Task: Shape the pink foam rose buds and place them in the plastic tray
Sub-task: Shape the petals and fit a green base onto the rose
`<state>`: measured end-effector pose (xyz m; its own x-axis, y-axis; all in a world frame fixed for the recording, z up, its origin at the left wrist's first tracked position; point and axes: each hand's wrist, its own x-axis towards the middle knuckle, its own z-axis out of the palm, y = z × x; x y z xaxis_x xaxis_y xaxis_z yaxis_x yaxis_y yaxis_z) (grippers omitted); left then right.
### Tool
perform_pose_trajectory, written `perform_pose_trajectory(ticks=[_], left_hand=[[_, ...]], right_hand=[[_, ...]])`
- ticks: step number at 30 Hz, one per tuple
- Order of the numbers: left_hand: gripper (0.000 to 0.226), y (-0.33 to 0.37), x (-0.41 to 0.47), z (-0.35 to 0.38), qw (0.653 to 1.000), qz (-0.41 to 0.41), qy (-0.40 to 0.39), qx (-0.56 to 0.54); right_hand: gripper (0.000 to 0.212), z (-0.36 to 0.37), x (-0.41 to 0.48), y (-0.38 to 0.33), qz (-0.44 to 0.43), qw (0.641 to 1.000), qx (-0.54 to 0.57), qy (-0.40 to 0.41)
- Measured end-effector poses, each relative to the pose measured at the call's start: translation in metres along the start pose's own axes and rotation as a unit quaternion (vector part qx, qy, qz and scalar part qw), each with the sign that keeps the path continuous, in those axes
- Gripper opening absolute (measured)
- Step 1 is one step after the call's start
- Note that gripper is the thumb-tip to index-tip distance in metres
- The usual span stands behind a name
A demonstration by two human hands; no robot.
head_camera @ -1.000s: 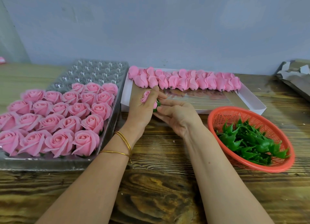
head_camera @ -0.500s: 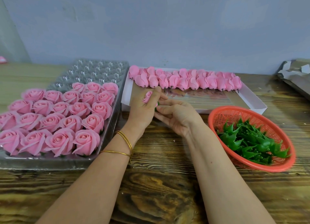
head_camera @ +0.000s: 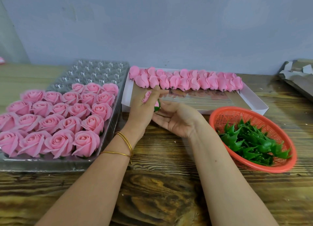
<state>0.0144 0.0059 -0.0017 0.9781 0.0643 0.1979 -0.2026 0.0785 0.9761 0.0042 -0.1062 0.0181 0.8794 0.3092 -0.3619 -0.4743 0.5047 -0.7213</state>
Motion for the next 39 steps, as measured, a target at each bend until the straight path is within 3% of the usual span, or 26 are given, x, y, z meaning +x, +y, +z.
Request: perform_pose_trajectory(ticks=[9, 22, 39], left_hand=[[0.030, 0.0043, -0.0019, -0.0015, 0.999, -0.008, -0.014, -0.036], [0.022, 0.0029, -0.0013, -0.0031, 0.997, -0.014, -0.028, -0.063], [0.023, 0.0035, -0.0004, -0.0006, 0.992, -0.072, -0.053, -0.089]], right_hand=[[0.026, -0.0025, -0.0007, -0.0017, 0.022, 0.999, -0.014, -0.021], [0.041, -0.0043, 0.0006, 0.0007, -0.020, 0.995, -0.071, -0.065], [0.025, -0.0044, -0.0016, 0.0028, -0.078, 0.984, -0.155, -0.049]])
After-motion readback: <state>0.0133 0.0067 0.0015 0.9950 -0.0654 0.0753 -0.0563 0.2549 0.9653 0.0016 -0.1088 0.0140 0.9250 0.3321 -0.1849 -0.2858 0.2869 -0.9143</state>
